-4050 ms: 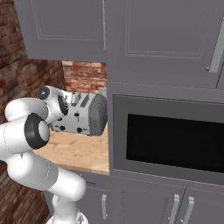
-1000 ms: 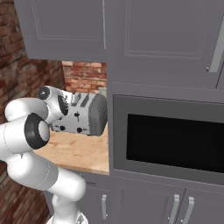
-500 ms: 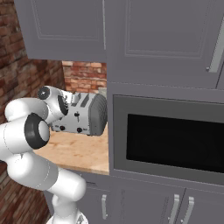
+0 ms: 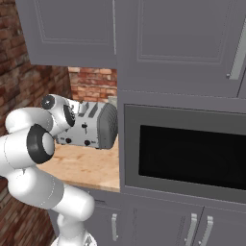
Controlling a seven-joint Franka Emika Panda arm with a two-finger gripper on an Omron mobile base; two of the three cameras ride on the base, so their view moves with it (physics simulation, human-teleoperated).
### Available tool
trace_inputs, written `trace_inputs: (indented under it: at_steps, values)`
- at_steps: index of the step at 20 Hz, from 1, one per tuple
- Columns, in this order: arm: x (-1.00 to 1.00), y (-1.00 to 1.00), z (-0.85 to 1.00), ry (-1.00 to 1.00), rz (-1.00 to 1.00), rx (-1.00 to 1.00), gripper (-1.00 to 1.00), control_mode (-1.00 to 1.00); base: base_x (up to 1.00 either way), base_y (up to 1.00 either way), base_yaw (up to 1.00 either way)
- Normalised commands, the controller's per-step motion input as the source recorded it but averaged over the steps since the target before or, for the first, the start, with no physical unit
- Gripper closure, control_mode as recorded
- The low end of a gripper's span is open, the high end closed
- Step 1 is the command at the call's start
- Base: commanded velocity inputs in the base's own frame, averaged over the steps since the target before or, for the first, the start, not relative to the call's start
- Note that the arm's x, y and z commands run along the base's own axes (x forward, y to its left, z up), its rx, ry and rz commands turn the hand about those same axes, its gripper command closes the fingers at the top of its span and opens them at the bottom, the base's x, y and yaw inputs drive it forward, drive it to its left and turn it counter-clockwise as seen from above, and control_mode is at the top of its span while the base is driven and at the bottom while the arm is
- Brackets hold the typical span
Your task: Start the toaster. Once the lever pops up, take the bread to the plate on the dining counter.
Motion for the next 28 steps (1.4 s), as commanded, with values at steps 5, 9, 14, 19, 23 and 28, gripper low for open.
trace_inputs:
  at_steps: [5,9,14,19,23,28]
  values:
    - [0.0,0.0,0.0,0.0,0.0,0.0,-1.0,-1.0,0.0,0.0,0.0]
    - [0.0,0.0,0.0,0.0,0.0,0.0,-1.0,-1.0,0.0,0.0,0.0]
    - [0.0,0.0,0.0,0.0,0.0,0.0,-1.0,-1.0,0.0,0.0,0.0]
    - [0.0,0.0,0.0,0.0,0.0,0.0,-1.0,-1.0,0.0,0.0,0.0]
    - [0.0,0.0,0.0,0.0,0.0,0.0,-1.0,-1.0,0.0,0.0,0.0]
    - [0.0,0.0,0.0,0.0,0.0,0.0,-1.0,-1.0,0.0,0.0,0.0]
